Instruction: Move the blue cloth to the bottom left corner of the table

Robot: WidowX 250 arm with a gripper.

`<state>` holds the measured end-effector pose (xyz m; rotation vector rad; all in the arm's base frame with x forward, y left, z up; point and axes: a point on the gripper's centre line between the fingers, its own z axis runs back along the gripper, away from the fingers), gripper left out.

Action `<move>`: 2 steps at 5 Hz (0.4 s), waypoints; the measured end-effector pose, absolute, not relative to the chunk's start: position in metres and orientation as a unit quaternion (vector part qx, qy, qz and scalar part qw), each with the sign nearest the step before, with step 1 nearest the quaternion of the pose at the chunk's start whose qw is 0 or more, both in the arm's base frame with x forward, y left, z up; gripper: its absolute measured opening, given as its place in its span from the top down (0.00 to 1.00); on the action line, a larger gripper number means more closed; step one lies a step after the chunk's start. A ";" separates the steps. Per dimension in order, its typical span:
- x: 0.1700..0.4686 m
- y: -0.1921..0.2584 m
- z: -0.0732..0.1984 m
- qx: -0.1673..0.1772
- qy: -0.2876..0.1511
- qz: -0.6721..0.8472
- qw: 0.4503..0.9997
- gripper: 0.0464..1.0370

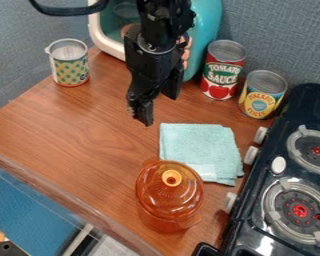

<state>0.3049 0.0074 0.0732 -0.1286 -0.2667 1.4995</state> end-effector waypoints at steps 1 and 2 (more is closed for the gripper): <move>0.302 0.007 0.064 -0.045 -0.107 0.684 0.720 0.04; 0.309 -0.018 0.064 -0.036 -0.106 0.674 0.731 0.04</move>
